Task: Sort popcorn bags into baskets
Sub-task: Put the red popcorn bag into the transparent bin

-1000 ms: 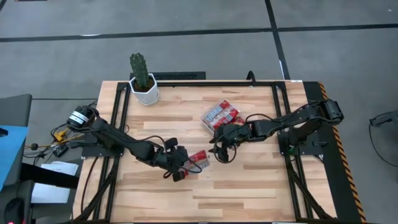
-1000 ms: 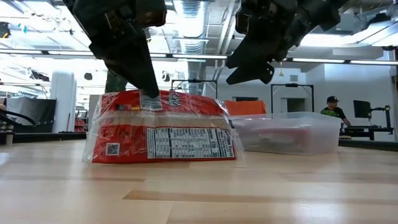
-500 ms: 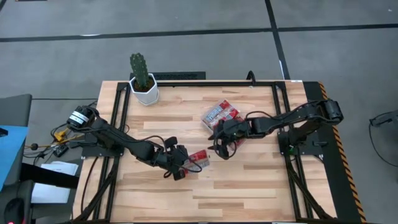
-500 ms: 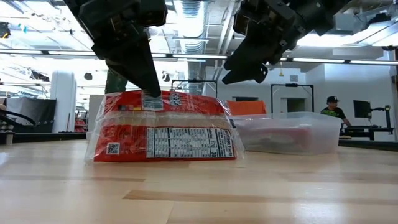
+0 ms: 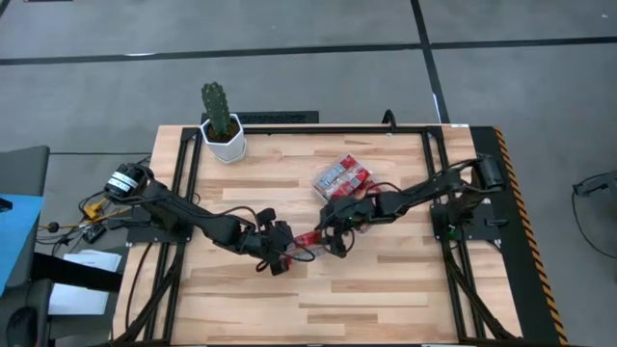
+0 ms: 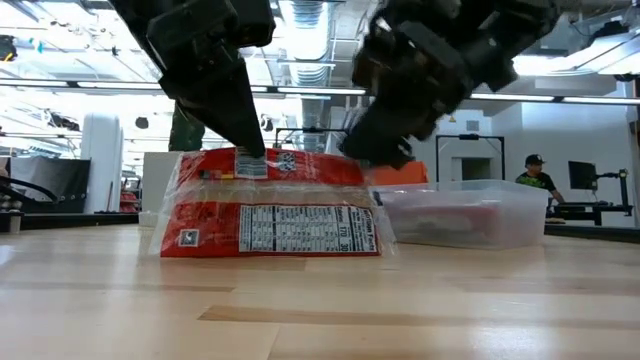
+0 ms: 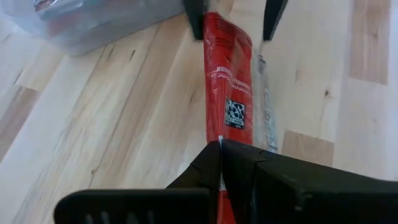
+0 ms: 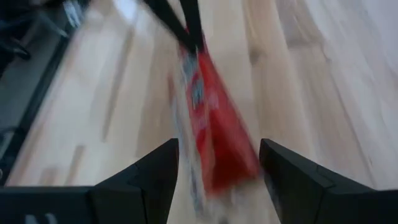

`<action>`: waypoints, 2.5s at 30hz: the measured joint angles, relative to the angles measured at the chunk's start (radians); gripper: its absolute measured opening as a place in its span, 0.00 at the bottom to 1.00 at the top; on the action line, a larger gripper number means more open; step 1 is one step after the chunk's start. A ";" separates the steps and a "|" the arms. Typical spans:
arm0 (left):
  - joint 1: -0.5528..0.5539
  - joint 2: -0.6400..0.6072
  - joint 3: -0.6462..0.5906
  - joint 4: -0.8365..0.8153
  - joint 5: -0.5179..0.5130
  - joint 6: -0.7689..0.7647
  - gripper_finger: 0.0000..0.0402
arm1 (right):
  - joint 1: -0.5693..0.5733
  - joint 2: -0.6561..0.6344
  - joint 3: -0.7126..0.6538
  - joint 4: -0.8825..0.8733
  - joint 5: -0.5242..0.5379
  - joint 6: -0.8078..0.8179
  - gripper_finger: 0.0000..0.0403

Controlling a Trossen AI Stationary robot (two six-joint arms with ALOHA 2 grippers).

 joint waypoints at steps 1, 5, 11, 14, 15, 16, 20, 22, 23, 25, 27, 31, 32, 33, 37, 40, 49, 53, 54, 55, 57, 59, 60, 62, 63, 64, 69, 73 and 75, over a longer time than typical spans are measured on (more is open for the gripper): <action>0.001 0.000 0.000 0.003 0.001 0.001 0.00 | 0.000 0.012 0.013 0.014 -0.004 -0.006 0.61; 0.004 0.000 0.000 -0.004 0.004 0.002 0.00 | -0.009 0.049 0.026 0.004 -0.029 -0.029 0.61; 0.004 0.000 0.000 -0.006 -0.003 0.002 0.00 | -0.026 0.062 0.029 -0.012 -0.088 -0.022 0.59; 0.004 0.000 0.000 -0.006 -0.009 0.002 0.00 | -0.021 0.062 0.029 -0.031 -0.097 -0.029 0.51; 0.004 0.000 0.000 -0.006 -0.015 0.002 0.00 | -0.021 0.062 0.029 -0.040 -0.097 -0.031 0.47; 0.004 0.000 0.000 -0.006 -0.024 0.001 0.00 | -0.021 0.062 0.029 -0.047 -0.097 -0.033 0.41; 0.004 0.000 0.000 0.010 -0.045 0.001 0.00 | -0.022 0.062 0.029 -0.051 -0.111 -0.050 0.16; 0.004 0.000 0.000 0.019 -0.046 0.002 0.00 | -0.023 0.062 0.029 -0.048 -0.121 -0.052 0.06; 0.004 0.000 0.000 0.024 -0.049 0.001 0.00 | -0.025 0.062 0.029 -0.049 -0.129 -0.052 0.03; 0.004 0.000 0.000 0.028 -0.060 -0.007 0.00 | -0.031 0.061 0.029 -0.050 -0.135 -0.041 0.04; 0.004 -0.005 0.000 0.024 -0.059 -0.006 0.00 | -0.043 0.053 0.029 -0.062 -0.155 -0.029 0.03; 0.007 -0.052 0.040 -0.037 -0.051 0.017 0.03 | -0.082 0.011 0.029 -0.093 -0.230 -0.026 0.02; 0.008 -0.068 0.053 -0.056 -0.056 0.028 0.05 | -0.098 -0.006 0.029 -0.108 -0.252 -0.025 0.02; 0.009 -0.085 0.067 -0.076 -0.061 0.039 0.07 | -0.117 -0.025 0.029 -0.131 -0.272 -0.027 0.02; 0.017 -0.151 0.116 -0.144 -0.108 0.060 0.17 | -0.212 -0.133 0.028 -0.234 -0.362 -0.042 0.01; 0.020 -0.198 0.134 -0.168 -0.175 0.060 0.23 | -0.302 -0.242 0.044 -0.353 -0.436 -0.087 0.01; 0.047 -0.251 0.133 -0.245 -0.213 0.057 0.28 | -0.599 -0.364 0.252 -1.163 -0.475 -0.560 0.02; 0.062 -0.243 0.133 -0.263 -0.199 0.055 0.28 | -0.689 -0.322 0.332 -1.390 -0.512 -0.720 0.01; 0.067 -0.243 0.133 -0.262 -0.193 0.055 0.28 | -0.707 -0.308 0.350 -1.436 -0.518 -0.756 0.01; 0.073 -0.243 0.133 -0.263 -0.189 0.055 0.28 | -0.723 -0.294 0.367 -1.480 -0.520 -0.784 0.01; 0.083 -0.243 0.133 -0.270 -0.186 0.055 0.28 | -0.755 -0.267 0.395 -1.570 -0.521 -0.830 0.03; 0.089 -0.243 0.133 -0.272 -0.187 0.055 0.28 | -0.780 -0.236 0.413 -1.649 -0.516 -0.877 0.03; 0.091 -0.243 0.133 -0.272 -0.184 0.056 0.28 | -0.789 -0.218 0.414 -1.680 -0.508 -0.899 0.03; 0.096 -0.243 0.133 -0.274 -0.174 0.059 0.28 | -0.795 -0.181 0.414 -1.735 -0.492 -0.941 0.02; 0.099 -0.243 0.133 -0.275 -0.172 0.060 0.28 | -0.789 -0.162 0.415 -1.747 -0.493 -0.955 0.02; 0.101 -0.243 0.133 -0.275 -0.172 0.061 0.28 | -0.782 -0.144 0.415 -1.744 -0.494 -0.961 0.02; 0.117 -0.243 0.133 -0.276 -0.180 0.070 0.28 | -0.754 -0.093 0.417 -1.696 -0.488 -0.971 0.05; 0.127 -0.243 0.133 -0.276 -0.181 0.087 0.28 | -0.727 -0.051 0.416 -1.707 -0.399 -0.927 0.11; 0.132 -0.243 0.133 -0.276 -0.180 0.088 0.28 | -0.721 -0.035 0.416 -1.703 -0.344 -0.919 0.14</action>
